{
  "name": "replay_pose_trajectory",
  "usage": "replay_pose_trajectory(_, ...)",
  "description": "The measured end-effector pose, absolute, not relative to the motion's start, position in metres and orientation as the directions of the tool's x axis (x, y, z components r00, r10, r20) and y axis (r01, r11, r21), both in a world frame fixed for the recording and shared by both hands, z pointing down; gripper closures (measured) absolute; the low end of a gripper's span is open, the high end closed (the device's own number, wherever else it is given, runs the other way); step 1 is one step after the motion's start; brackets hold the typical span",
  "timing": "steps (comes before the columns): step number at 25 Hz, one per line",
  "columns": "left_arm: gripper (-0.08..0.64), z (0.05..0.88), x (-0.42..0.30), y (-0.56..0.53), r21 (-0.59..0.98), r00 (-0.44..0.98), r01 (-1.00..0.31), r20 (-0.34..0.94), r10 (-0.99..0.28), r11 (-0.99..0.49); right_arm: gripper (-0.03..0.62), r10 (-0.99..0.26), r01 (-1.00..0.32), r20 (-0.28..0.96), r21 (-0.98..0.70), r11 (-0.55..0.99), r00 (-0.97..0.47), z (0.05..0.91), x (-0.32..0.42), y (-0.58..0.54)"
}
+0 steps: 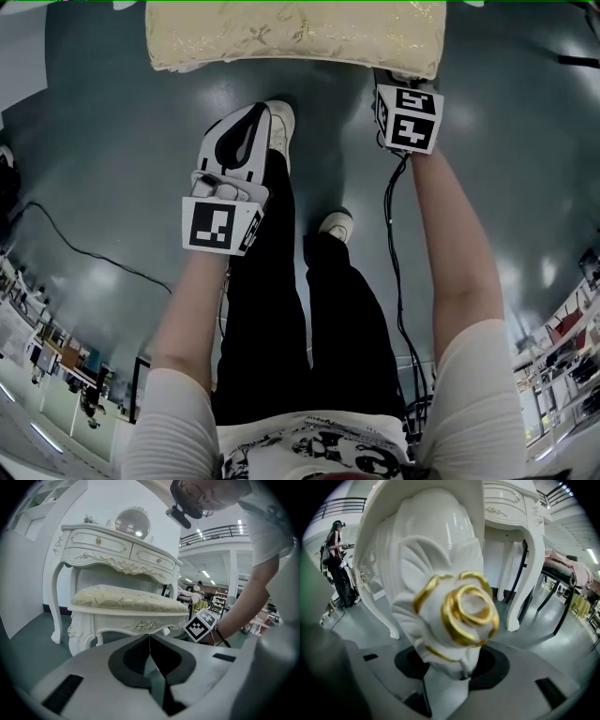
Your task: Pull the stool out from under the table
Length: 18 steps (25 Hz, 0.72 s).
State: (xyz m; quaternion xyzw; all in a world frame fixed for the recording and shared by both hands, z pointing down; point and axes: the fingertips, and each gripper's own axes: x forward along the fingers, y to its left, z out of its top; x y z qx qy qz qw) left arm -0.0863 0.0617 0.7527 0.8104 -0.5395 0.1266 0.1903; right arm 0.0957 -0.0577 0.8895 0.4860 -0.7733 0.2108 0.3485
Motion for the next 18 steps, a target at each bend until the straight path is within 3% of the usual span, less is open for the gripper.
replay_pose_trajectory(5, 0.539, 0.76, -0.07, 0.113, 0.178, 0.389, -0.921, 0.437, -0.811, -0.346, 0.373, -0.585, -0.876, 0.75, 0.014, 0.482, -0.309, 0.893, 0.112, -0.008)
replay_pose_trajectory(18, 0.539, 0.73, -0.058, 0.103, 0.187, 0.376, -0.926, 0.419, -0.826, -0.327, 0.368, -0.553, -0.863, 0.77, 0.008, 0.506, -0.317, 0.89, 0.113, -0.002)
